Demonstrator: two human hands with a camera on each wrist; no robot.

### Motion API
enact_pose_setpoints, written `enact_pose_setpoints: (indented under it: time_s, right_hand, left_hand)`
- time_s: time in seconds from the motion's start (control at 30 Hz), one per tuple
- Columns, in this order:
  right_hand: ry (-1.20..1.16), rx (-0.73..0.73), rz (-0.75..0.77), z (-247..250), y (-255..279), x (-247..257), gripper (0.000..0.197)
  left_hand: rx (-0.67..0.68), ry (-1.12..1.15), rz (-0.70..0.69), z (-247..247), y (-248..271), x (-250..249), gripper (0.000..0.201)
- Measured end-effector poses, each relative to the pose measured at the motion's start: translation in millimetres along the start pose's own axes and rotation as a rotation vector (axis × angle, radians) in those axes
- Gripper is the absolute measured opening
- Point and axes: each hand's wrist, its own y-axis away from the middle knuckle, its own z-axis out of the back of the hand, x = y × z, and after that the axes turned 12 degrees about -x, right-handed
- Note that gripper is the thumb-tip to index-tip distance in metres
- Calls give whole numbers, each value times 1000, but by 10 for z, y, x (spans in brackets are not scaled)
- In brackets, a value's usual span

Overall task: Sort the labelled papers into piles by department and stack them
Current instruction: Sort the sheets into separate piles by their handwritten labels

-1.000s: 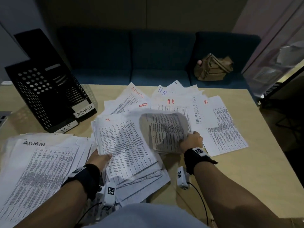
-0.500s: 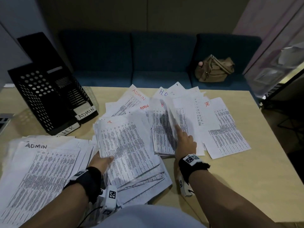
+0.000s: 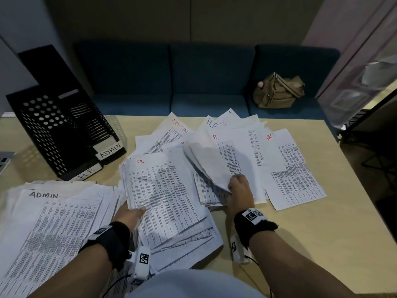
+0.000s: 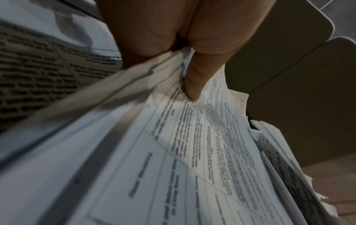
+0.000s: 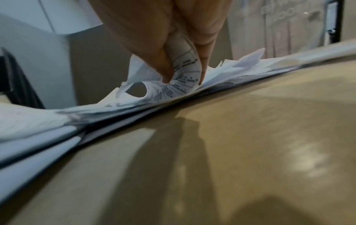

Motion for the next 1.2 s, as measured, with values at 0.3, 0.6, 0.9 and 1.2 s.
enact_pose_setpoints:
  time_s: [0.3, 0.6, 0.9, 1.2]
  right_hand:
    - [186, 121, -449, 172, -329, -208, 41]
    - [272, 151, -221, 246, -420, -56, 31]
    - [165, 163, 165, 170, -102, 332, 80]
    - [310, 87, -485, 216, -352, -147, 35]
  left_hand:
    - [-4, -8, 16, 10, -122, 85, 57]
    - [-6, -15, 1, 6, -114, 76, 51]
    - [-15, 2, 27, 3, -123, 62, 53]
    - [-14, 12, 44, 7, -118, 68, 55]
